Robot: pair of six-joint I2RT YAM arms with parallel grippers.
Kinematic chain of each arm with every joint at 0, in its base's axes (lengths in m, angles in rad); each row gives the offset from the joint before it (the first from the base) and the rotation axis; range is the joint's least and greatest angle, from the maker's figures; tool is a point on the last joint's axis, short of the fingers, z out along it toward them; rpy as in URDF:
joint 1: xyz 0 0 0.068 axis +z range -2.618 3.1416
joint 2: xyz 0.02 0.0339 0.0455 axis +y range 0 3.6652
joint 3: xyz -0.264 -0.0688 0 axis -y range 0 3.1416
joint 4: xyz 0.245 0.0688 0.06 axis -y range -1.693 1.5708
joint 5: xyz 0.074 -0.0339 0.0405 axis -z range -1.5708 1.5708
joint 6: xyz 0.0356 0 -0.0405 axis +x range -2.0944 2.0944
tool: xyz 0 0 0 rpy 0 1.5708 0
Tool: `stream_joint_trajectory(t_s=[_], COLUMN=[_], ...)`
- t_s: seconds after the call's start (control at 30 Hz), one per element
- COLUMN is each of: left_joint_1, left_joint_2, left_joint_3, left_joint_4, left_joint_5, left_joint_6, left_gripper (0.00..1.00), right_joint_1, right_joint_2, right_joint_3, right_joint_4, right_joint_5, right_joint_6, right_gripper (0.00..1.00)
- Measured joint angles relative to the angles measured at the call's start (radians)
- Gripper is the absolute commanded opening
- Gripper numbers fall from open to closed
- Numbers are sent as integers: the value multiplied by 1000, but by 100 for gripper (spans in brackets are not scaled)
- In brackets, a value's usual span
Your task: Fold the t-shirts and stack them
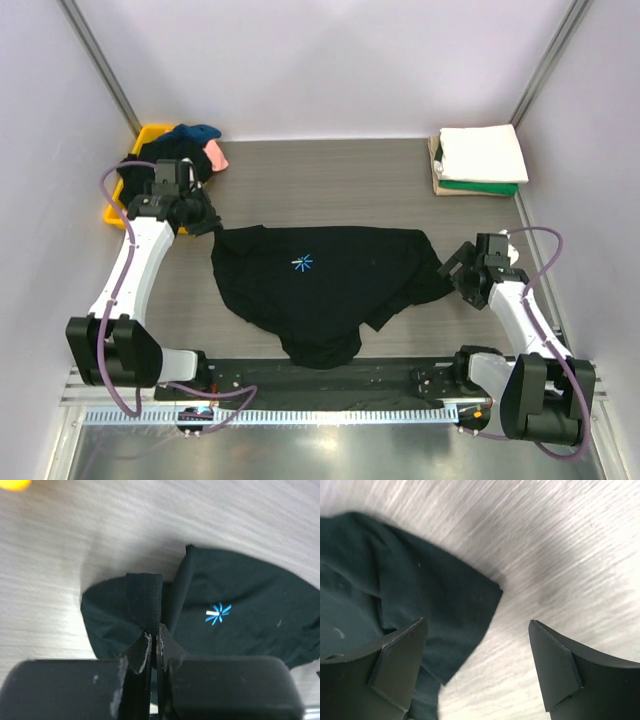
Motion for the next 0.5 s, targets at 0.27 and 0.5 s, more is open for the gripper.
stream_joint_trajectory(t_s=[0.27,0.5], left_joint_1=[0,0], left_joint_2=[-107,-111], left_joint_3=[-140,-157], left_joint_4=[30,51], left_joint_5=[24,42], left_joint_6=[0,0], left_gripper=[0,0], right_joint_1=[-24,-25], right_joint_2=[92,134], right_joint_3=[-56,-79], right_joint_4=[172,294], right_joint_5=[-67,-81], right_joint_6=[18,29], right_gripper=[73,4])
